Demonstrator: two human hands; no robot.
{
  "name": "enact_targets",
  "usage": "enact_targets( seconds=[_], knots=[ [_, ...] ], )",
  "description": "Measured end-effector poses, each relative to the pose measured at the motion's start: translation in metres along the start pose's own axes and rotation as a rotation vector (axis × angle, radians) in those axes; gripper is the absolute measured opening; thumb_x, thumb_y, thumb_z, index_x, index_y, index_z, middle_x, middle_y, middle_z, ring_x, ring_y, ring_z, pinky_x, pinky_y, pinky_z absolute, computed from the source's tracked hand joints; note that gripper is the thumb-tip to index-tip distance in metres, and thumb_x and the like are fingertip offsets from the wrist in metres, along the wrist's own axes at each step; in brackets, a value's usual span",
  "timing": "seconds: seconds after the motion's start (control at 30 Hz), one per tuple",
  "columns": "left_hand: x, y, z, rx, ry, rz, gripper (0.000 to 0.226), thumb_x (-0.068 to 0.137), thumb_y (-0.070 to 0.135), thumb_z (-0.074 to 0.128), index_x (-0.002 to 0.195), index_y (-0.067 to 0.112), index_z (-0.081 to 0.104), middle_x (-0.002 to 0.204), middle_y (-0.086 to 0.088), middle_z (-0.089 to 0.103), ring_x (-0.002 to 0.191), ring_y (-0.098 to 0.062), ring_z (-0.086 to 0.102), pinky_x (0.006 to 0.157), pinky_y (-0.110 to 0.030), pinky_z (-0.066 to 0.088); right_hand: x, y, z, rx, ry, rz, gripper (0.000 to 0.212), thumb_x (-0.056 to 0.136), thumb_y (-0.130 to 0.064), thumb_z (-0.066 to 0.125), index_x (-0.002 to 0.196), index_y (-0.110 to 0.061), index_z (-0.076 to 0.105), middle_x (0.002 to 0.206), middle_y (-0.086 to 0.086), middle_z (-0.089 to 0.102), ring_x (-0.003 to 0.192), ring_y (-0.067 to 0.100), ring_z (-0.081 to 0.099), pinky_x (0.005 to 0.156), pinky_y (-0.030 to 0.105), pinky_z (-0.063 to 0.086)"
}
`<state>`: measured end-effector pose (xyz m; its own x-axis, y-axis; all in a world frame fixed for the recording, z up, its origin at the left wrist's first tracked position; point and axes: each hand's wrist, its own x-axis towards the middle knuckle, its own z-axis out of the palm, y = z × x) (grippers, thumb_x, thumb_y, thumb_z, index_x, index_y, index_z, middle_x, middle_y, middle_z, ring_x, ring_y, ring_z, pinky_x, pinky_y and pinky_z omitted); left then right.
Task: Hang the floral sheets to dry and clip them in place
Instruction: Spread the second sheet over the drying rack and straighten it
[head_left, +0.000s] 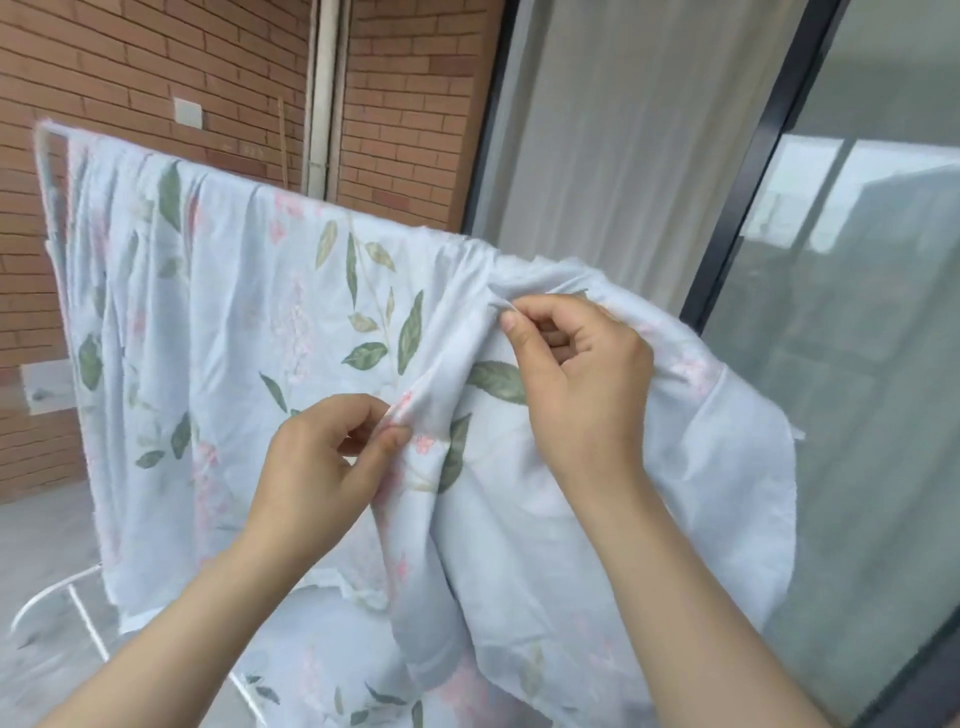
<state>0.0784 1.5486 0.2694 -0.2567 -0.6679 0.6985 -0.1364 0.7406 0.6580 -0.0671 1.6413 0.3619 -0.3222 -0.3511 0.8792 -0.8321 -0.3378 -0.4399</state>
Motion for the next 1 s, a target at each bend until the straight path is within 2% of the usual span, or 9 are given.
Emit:
enact_targets(
  seconds=[0.13, 0.23, 0.3, 0.47, 0.6, 0.77, 0.83, 0.93, 1.0],
  knots=[
    [-0.012, -0.020, -0.020, 0.107, 0.027, -0.016, 0.024, 0.084, 0.015, 0.070, 0.066, 0.025, 0.059, 0.068, 0.012, 0.062, 0.069, -0.005, 0.061, 0.059, -0.012, 0.045, -0.006, 0.003, 0.022, 0.025, -0.109, 0.037, 0.005, 0.085, -0.016, 0.069, 0.085, -0.018, 0.073, 0.076, -0.008, 0.069, 0.068, 0.005, 0.063, 0.070, 0.029, 0.054],
    [-0.025, -0.036, -0.021, 0.136, 0.044, -0.060, 0.018, 0.082, 0.028, 0.063, 0.065, 0.027, 0.057, 0.067, 0.011, 0.061, 0.067, -0.008, 0.060, 0.062, -0.030, 0.052, -0.018, 0.010, 0.034, -0.013, -0.194, 0.024, 0.004, 0.084, -0.017, 0.068, 0.083, -0.018, 0.072, 0.078, -0.004, 0.069, 0.069, 0.009, 0.064, 0.070, 0.033, 0.054],
    [-0.032, -0.043, -0.016, 0.171, 0.040, -0.089, 0.020, 0.084, 0.029, 0.062, 0.065, 0.029, 0.055, 0.064, 0.011, 0.059, 0.066, -0.007, 0.059, 0.062, -0.035, 0.053, -0.026, 0.021, 0.036, -0.029, -0.216, 0.038, 0.004, 0.084, -0.017, 0.068, 0.081, -0.017, 0.072, 0.076, -0.003, 0.069, 0.069, 0.012, 0.063, 0.070, 0.036, 0.053],
    [-0.044, -0.052, -0.010, 0.350, 0.055, -0.174, 0.020, 0.085, 0.030, 0.059, 0.066, 0.029, 0.052, 0.065, 0.010, 0.057, 0.064, -0.013, 0.057, 0.059, -0.037, 0.050, -0.051, 0.037, 0.031, -0.022, -0.332, 0.040, 0.007, 0.085, -0.018, 0.069, 0.079, -0.016, 0.072, 0.074, -0.003, 0.068, 0.068, 0.012, 0.062, 0.069, 0.036, 0.051],
    [-0.069, -0.040, -0.008, 0.416, 0.120, -0.275, 0.009, 0.087, 0.028, 0.065, 0.082, 0.026, 0.058, 0.081, 0.011, 0.059, 0.076, -0.011, 0.059, 0.062, -0.027, 0.043, -0.061, 0.043, 0.030, 0.065, -0.348, 0.029, 0.006, 0.086, -0.018, 0.067, 0.082, -0.016, 0.072, 0.077, -0.002, 0.069, 0.070, 0.012, 0.063, 0.069, 0.034, 0.051],
    [-0.119, -0.004, 0.014, 0.269, 0.264, -0.590, 0.030, 0.073, 0.043, 0.077, 0.085, 0.026, 0.055, 0.090, 0.006, 0.061, 0.078, -0.006, 0.062, 0.062, -0.023, 0.045, -0.064, 0.047, 0.027, 0.178, -0.371, -0.010, 0.006, 0.086, -0.017, 0.067, 0.082, -0.015, 0.072, 0.076, -0.001, 0.069, 0.070, 0.015, 0.063, 0.068, 0.035, 0.051],
    [-0.143, 0.009, 0.029, 0.225, 0.260, -0.642, 0.037, 0.069, 0.046, 0.079, 0.088, 0.026, 0.054, 0.096, 0.006, 0.060, 0.082, -0.008, 0.063, 0.064, -0.023, 0.047, -0.067, 0.046, 0.025, 0.224, -0.392, -0.018, 0.007, 0.085, -0.017, 0.067, 0.082, -0.015, 0.072, 0.076, 0.000, 0.069, 0.070, 0.017, 0.064, 0.068, 0.036, 0.052],
    [-0.169, 0.026, 0.049, 0.227, 0.189, -0.660, 0.068, 0.064, 0.052, 0.080, 0.118, 0.026, 0.048, 0.123, 0.012, 0.046, 0.112, -0.008, 0.053, 0.089, -0.027, 0.049, -0.070, 0.043, 0.021, 0.304, -0.423, 0.009, 0.008, 0.086, -0.018, 0.066, 0.082, -0.016, 0.072, 0.074, -0.002, 0.070, 0.069, 0.015, 0.065, 0.066, 0.035, 0.053],
    [-0.176, 0.033, 0.055, 0.231, 0.225, -0.708, 0.102, 0.064, 0.056, 0.078, 0.145, 0.024, 0.024, 0.145, 0.010, 0.026, 0.134, -0.011, 0.034, 0.107, -0.033, 0.037, -0.071, 0.040, 0.016, 0.339, -0.449, 0.029, 0.008, 0.087, -0.019, 0.066, 0.082, -0.017, 0.073, 0.073, -0.005, 0.071, 0.068, 0.011, 0.065, 0.065, 0.029, 0.053]
  ],
)
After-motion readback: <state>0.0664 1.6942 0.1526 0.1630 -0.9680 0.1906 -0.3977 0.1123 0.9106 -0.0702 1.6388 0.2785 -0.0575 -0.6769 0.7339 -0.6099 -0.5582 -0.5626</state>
